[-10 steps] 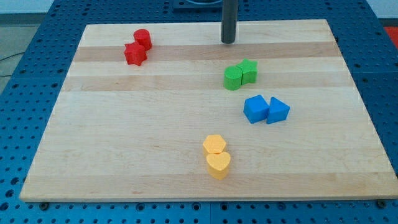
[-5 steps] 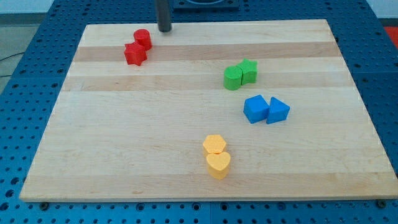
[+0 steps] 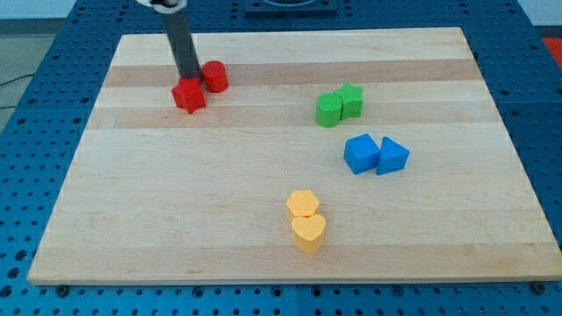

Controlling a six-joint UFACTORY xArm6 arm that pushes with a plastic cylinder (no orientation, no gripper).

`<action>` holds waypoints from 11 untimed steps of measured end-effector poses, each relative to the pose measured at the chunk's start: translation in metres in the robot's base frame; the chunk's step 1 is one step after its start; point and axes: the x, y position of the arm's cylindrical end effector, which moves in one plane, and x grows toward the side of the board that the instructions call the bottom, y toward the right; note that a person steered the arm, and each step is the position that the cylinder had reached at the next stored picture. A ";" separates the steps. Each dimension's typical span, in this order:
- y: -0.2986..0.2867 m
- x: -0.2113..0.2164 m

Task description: Push red star into red circle

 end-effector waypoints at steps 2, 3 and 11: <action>-0.013 0.000; -0.012 -0.025; 0.032 0.049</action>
